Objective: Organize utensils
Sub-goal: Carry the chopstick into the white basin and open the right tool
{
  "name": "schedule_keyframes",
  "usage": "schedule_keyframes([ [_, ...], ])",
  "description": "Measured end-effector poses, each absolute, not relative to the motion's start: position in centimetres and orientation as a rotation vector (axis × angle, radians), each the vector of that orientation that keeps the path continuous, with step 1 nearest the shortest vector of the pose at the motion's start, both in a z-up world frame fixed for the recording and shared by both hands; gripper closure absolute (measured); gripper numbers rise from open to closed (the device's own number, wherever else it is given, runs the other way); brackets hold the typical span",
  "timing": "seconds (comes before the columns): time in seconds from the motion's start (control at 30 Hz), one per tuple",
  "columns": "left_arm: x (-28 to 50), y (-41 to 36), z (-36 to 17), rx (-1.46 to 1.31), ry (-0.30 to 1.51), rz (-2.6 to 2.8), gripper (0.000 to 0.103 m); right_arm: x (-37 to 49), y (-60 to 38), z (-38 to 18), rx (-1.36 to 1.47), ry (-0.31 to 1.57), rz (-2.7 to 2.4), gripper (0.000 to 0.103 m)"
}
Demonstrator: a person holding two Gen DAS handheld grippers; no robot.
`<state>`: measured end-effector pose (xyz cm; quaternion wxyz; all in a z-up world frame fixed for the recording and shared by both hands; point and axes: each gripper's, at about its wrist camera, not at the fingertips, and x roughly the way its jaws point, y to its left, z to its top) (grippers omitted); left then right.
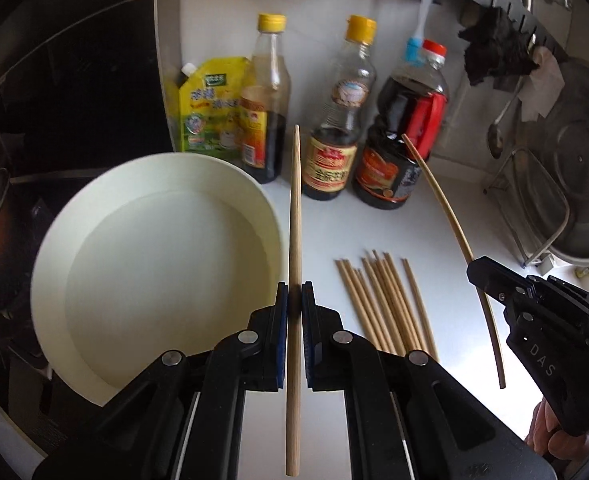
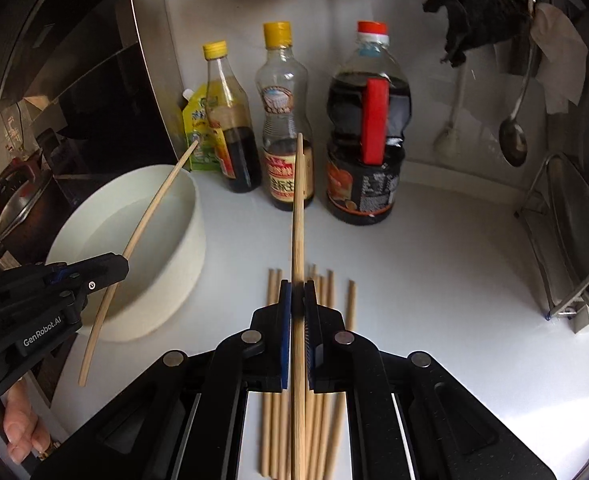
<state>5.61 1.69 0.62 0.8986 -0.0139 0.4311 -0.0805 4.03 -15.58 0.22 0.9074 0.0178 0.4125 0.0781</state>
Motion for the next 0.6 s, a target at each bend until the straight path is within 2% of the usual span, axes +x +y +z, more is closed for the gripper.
schedule_keyframes([
  [0.23, 7.8, 9.5, 0.9, -0.017, 0.896, -0.059, 0.096, 8.3, -7.5, 0.4, 0.058, 0.857, 0.277, 0.097],
  [0.6, 11.5, 16.7, -3.9, -0.060, 1.006, -0.013, 0.096, 13.7, 2.7, -3.1, 0.050, 0.984, 0.361, 0.097],
])
